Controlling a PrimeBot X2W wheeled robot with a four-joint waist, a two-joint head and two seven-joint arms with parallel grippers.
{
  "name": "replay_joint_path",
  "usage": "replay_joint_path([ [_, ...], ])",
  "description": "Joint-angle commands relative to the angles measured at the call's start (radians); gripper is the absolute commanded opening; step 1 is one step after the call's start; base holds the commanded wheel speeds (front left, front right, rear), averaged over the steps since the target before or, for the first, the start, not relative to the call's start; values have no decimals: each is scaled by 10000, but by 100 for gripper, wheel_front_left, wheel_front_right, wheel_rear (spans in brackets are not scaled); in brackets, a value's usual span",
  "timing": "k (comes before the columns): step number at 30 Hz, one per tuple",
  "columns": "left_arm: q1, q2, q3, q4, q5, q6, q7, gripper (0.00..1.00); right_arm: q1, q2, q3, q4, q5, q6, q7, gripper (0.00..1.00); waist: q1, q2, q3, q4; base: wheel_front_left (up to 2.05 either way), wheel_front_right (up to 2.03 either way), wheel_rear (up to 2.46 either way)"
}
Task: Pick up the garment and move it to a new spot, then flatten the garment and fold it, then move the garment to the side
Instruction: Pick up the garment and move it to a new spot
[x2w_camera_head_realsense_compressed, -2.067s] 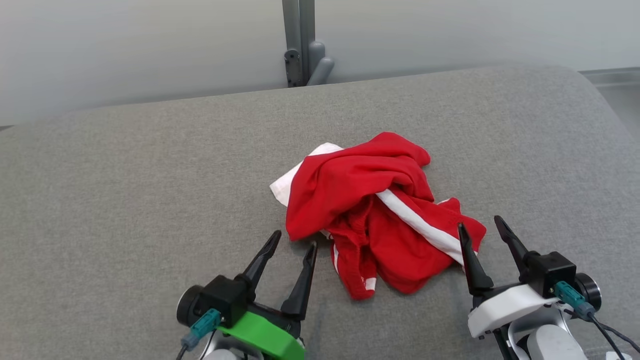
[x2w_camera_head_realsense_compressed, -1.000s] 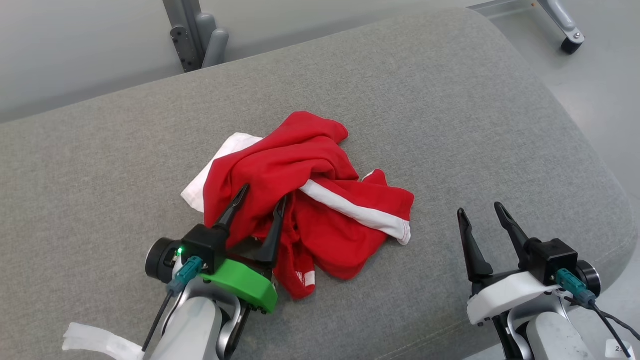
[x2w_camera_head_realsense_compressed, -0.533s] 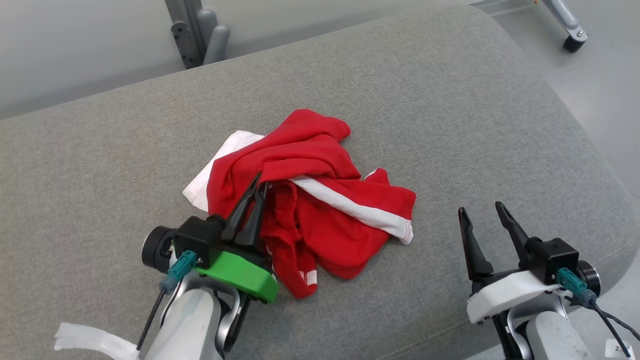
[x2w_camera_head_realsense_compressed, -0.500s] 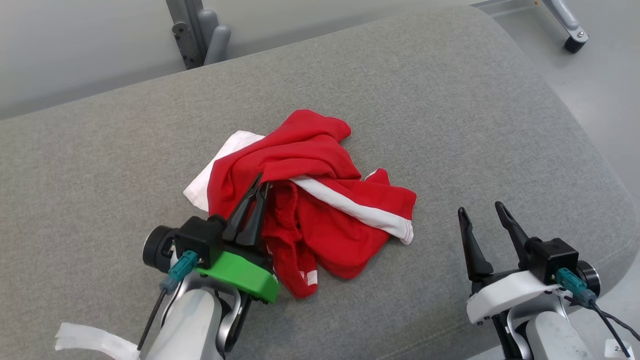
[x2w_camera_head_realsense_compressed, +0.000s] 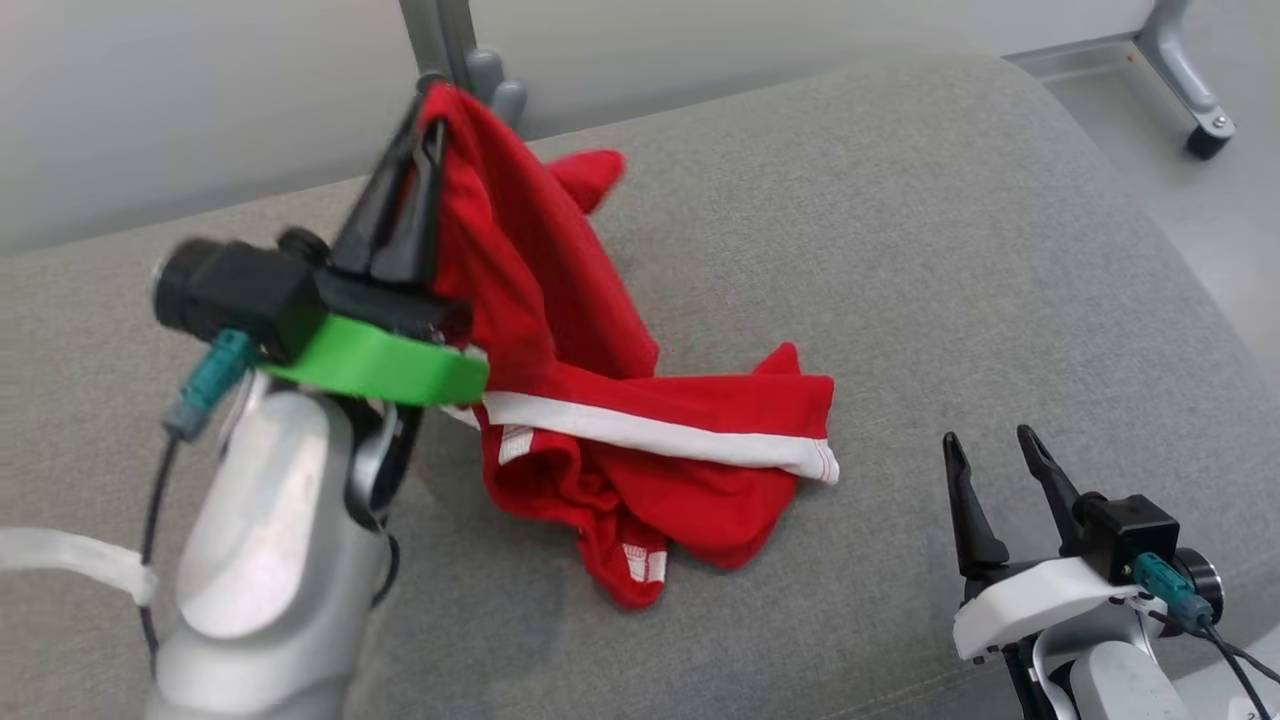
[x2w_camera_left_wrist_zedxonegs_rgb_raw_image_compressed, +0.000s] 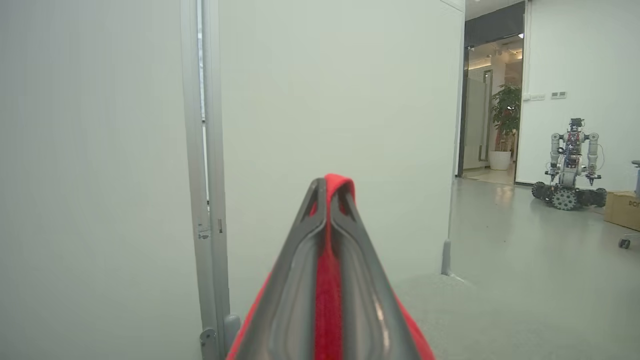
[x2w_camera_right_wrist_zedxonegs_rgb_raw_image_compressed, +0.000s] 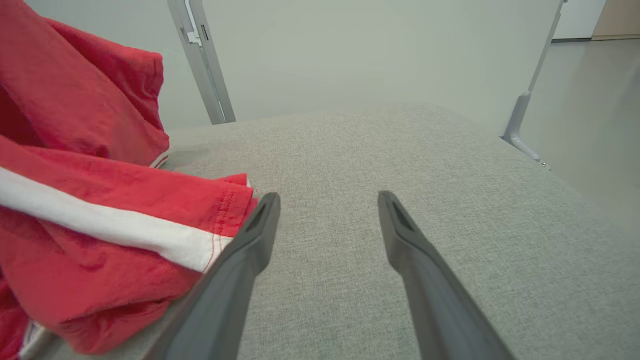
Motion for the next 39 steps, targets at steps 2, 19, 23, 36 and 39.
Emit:
replay_joint_path([
  [2,-982,398,394,-70,-90,20,-9,0,174,-7,-61,-20,82,-10,-28,100,0,0,-422,639,0,0,0],
  [19,-3244,3536,2073,1679,-186,19,-4,0,288,-6,-205,-250,236,-10,-30,100,0,0,-284,2700,0,0,0],
  [23,-2868,3952,2409,2414,-291,19,-4,0,106,-6,-190,-327,49,-10,-30,100,0,0,82,2935,0,0,0],
  [36,-2482,4982,4138,4163,336,958,-7,0,-607,-701,-186,-801,88,-10,-30,100,0,0,1787,2960,0,0,0],
  [39,-2030,4797,4650,4646,236,1300,-7,0,-759,-801,-122,-901,76,-10,-30,100,0,0,1983,2843,0,0,0],
])
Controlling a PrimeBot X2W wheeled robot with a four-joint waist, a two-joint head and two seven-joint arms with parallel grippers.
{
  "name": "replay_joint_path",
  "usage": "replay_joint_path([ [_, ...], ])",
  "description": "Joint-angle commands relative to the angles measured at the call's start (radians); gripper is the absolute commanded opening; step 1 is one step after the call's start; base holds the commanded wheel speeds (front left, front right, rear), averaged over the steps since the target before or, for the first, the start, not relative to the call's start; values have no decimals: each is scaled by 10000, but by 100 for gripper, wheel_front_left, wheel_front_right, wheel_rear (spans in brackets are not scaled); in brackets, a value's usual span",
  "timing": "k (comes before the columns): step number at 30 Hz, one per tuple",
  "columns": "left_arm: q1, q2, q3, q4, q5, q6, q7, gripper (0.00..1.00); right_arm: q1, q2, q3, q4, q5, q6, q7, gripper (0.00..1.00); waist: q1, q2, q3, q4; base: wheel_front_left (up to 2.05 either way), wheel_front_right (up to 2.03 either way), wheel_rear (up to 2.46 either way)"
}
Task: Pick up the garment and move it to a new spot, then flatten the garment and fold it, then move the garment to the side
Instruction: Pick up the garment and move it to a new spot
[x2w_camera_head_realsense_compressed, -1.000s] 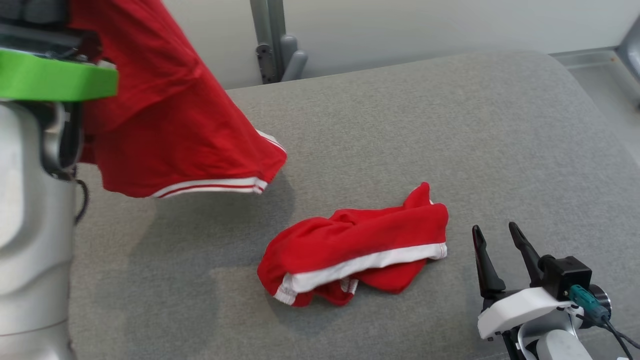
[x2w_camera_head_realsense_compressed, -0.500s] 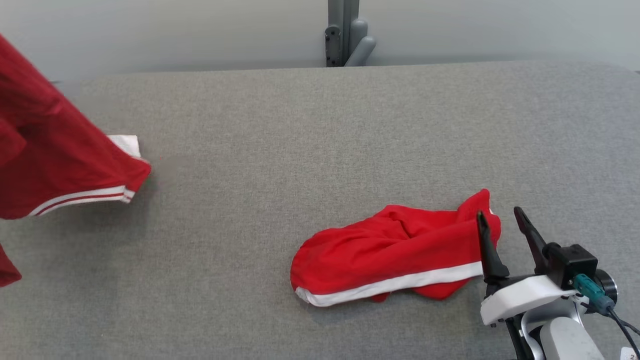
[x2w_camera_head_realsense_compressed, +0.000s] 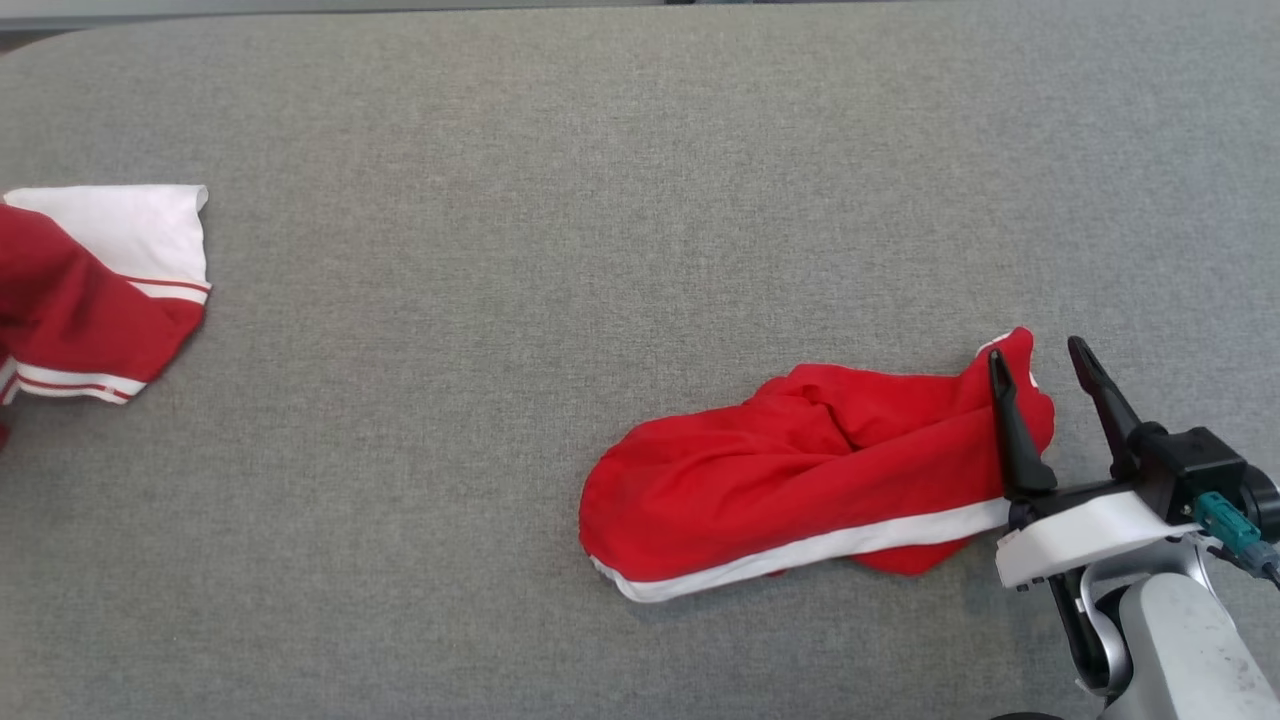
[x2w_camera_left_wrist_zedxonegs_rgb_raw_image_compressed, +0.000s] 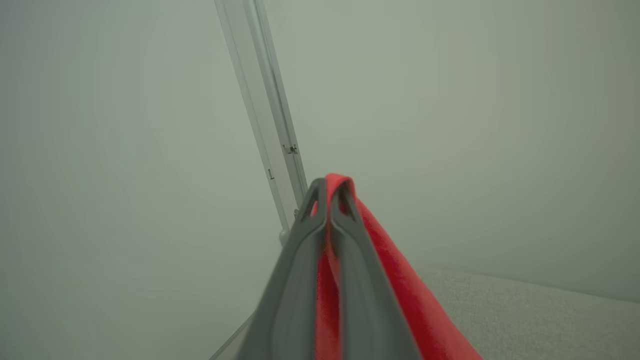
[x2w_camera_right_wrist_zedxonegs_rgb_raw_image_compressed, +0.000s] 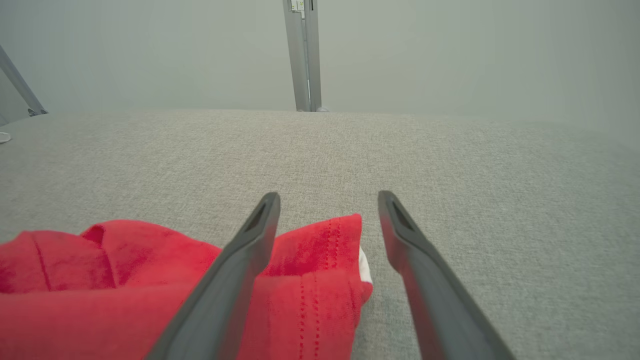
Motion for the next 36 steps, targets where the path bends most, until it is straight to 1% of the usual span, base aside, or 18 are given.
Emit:
replay_joint_path([
  [1,372,-226,260,319,-106,131,-5,0,-245,-100,45,-87,26,-10,-30,100,-1,0,390,-165,0,0,0],
  [2,540,-426,391,548,-246,102,-5,0,-275,-78,60,-146,-6,-10,-30,100,-1,0,444,-223,0,0,0],
  [3,868,-770,568,887,-396,-29,-5,44,-367,-59,75,-232,38,-10,-30,100,-1,0,542,-330,0,0,0],
  [4,991,-1010,666,1059,-573,-171,-7,48,-408,-52,75,-282,65,-10,-30,100,-1,0,570,-373,0,0,0],
  [5,1137,-1229,648,1228,-653,-447,-7,70,-432,-40,93,-302,88,-10,-30,100,-1,0,574,-410,0,0,0],
  [6,1281,-1376,513,1387,-586,-668,-5,97,-449,-23,109,-303,96,-10,-30,100,-1,0,556,-448,0,0,0],
  [7,1369,-1503,522,1444,-571,-736,-7,100,-444,-2,68,-314,112,-10,-30,100,-1,0,519,-469,0,0,0],
  [11,1867,-2131,679,1424,-638,-952,-7,100,-326,118,35,-236,138,-10,-30,100,-1,0,251,-510,0,0,0],
  [14,2313,-2486,756,1022,-498,-1038,-7,100,-261,256,65,-174,155,-10,-30,100,-1,0,-38,-530,0,0,0],
  [15,2313,-2486,756,1022,-498,-1038,-7,100,-261,256,65,-174,155,-10,-30,100,-1,0,-38,-530,0,0,0],
  [21,3439,-3254,584,-163,-91,-1184,-5,100,-68,477,155,-21,173,-10,-30,100,-1,0,-699,-567,0,0,0],
  [23,3870,-3605,520,-671,3,-1201,-5,100,3,551,206,25,163,-10,-30,100,-1,0,-915,-608,0,0,0],
  [27,4609,-4235,111,-1527,217,-1212,-5,100,220,624,271,106,108,-10,-29,100,-1,0,-1310,-659,0,0,0],
  [30,5100,-4617,-195,-1894,192,-1206,-5,100,416,657,360,152,-1,-10,-29,100,-1,0,-1588,-699,0,0,0],
  [33,5442,-4910,-587,-1983,74,-1197,-5,100,524,674,464,244,13,-10,-29,100,-1,0,-1822,-776,0,0,0],
  [36,5789,-5024,-869,-2070,-4,-1198,-5,100,652,694,589,301,-2,-10,-29,100,-1,0,-2084,-874,0,0,0],
])
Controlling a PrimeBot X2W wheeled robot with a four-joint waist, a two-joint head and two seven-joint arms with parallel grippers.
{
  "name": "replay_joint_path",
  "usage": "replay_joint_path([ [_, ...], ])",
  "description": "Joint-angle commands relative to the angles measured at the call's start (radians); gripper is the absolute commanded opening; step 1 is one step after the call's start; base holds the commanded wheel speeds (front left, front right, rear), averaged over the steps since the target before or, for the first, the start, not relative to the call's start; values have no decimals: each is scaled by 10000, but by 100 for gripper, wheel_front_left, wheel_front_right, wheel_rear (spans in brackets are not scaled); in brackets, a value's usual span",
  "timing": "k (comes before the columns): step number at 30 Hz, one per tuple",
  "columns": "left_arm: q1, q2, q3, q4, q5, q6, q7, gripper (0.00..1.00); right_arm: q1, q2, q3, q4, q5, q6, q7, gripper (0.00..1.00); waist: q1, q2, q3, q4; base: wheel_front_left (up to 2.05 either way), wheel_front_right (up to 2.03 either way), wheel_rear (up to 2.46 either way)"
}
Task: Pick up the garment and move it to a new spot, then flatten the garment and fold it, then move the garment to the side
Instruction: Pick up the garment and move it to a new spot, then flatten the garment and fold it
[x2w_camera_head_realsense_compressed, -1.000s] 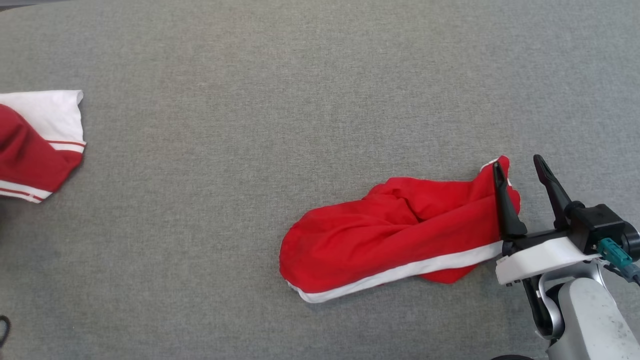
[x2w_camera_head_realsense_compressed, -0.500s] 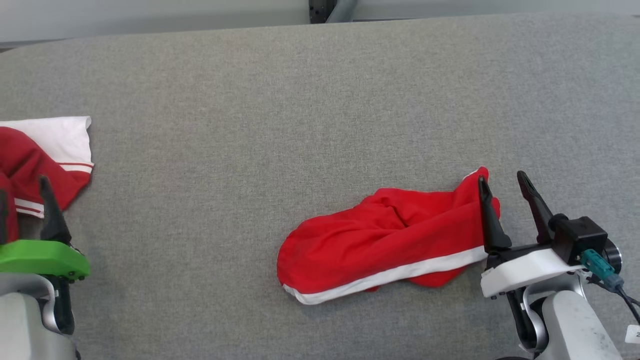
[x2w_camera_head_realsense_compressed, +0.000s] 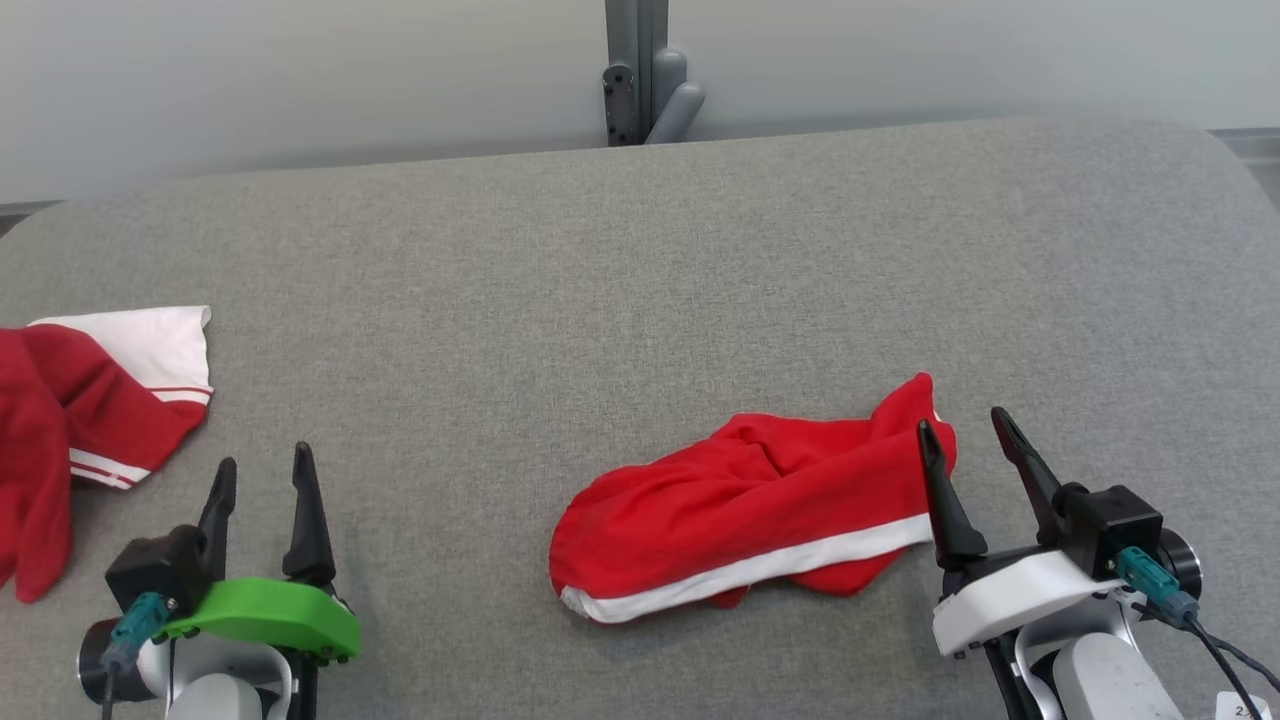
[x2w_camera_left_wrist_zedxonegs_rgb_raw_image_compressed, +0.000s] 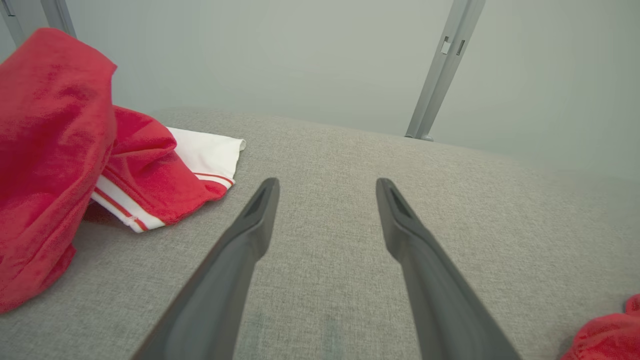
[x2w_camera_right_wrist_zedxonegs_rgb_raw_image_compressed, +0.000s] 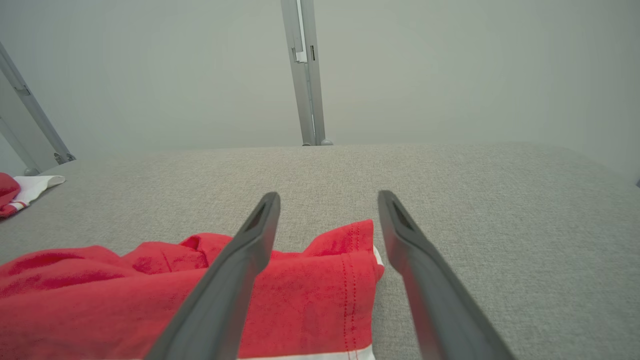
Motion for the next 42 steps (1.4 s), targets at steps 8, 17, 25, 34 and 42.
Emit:
replay_joint_path([
  [8,1055,-38,-930,-165,-557,74,-5,100,495,5,229,202,62,-10,-29,100,0,0,-874,-383,0,0,0],
  [17,1972,-31,-1775,-679,-887,366,-5,100,754,8,202,267,113,-10,-29,100,0,0,-1136,-411,0,0,0],
  [25,1906,-32,-2394,-598,-1062,327,-5,100,731,10,221,202,134,-10,-29,100,0,0,-917,-328,0,0,0],
  [34,974,-29,-3774,489,-2169,55,-7,100,444,6,392,285,27,-10,-29,100,0,0,-402,-639,0,0,0],
  [42,624,-31,-5183,725,-3154,-9,-5,100,369,-87,213,314,7,-10,-29,100,0,0,-180,-892,0,0,0],
])
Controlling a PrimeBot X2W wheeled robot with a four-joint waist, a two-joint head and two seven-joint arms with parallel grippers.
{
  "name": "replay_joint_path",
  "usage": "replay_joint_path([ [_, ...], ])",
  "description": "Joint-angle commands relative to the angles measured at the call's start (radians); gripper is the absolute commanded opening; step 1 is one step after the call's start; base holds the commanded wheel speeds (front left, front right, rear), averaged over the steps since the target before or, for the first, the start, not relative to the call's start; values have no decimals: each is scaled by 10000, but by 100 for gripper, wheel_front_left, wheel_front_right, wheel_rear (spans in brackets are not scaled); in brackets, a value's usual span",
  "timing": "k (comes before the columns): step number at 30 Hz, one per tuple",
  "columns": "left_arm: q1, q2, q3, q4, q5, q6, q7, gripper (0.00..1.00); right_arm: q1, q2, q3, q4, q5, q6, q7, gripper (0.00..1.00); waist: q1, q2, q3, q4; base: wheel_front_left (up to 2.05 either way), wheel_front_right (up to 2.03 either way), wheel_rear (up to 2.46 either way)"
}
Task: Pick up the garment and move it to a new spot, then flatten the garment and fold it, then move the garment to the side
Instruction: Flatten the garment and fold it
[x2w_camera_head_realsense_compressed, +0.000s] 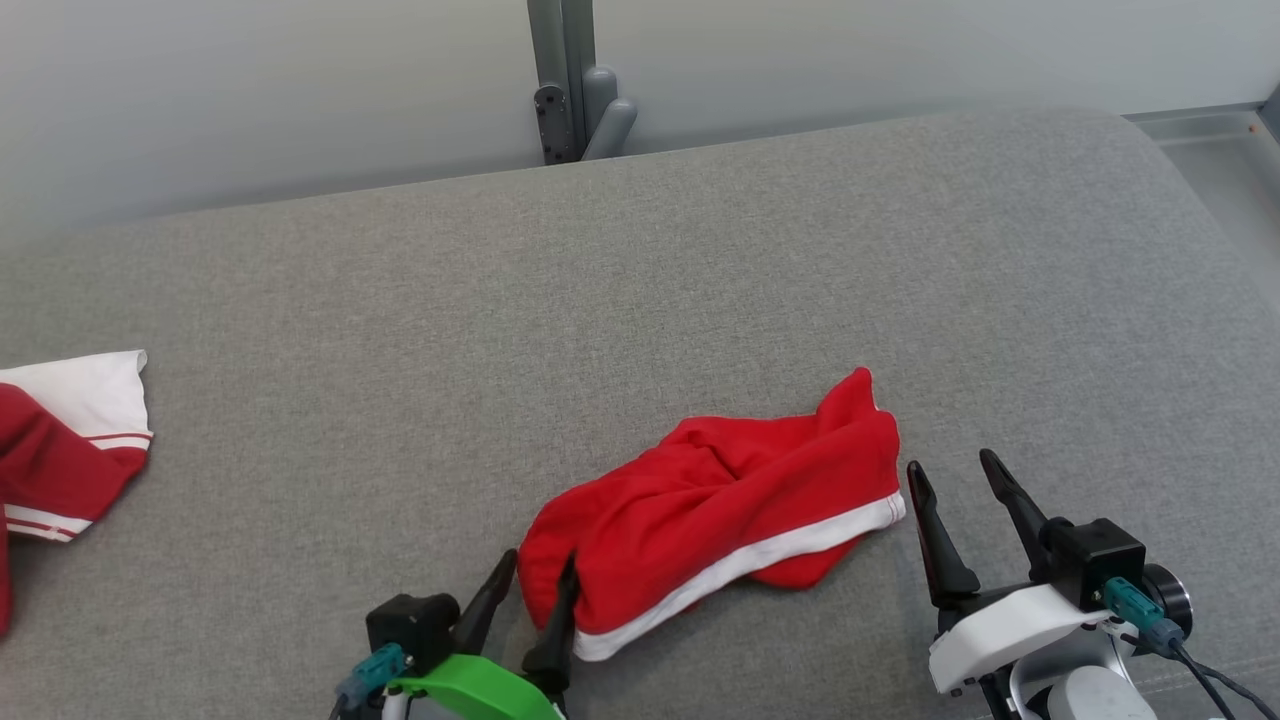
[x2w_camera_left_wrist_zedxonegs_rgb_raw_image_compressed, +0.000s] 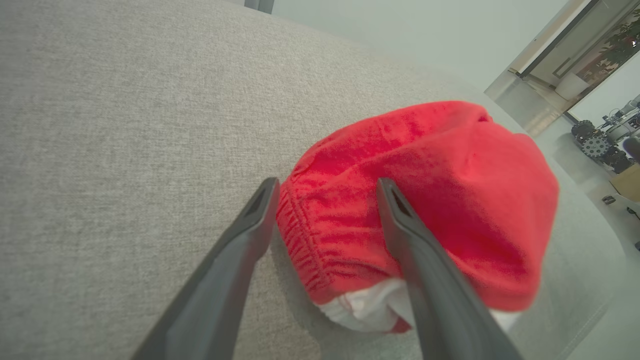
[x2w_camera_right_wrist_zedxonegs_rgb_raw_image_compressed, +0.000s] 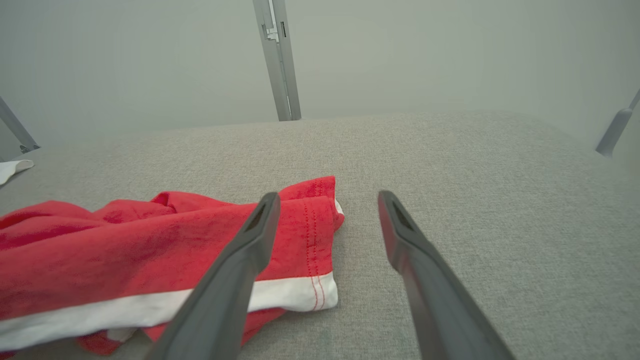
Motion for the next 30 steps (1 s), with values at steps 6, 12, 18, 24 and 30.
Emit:
replay_joint_path([
  [6,-437,46,-1138,243,-585,-34,-5,100,-129,-40,-35,1,-62,-10,-29,100,0,0,191,-57,0,0,0],
  [12,-773,45,-1218,775,-223,-36,-5,100,-261,-24,35,36,-57,-10,-29,100,0,0,255,-15,0,0,0],
  [18,-890,44,-1429,858,733,-36,-5,100,-292,-26,77,26,-50,-10,-29,100,0,0,329,-4,0,0,0],
  [24,-943,47,-1454,1265,1303,-37,-3,50,-309,-35,99,67,-23,-10,-29,100,0,0,345,-31,0,0,0],
  [30,-1170,43,-1725,1513,1465,-37,-5,0,-333,-36,79,58,3,-10,-29,100,0,0,422,-55,0,0,0],
])
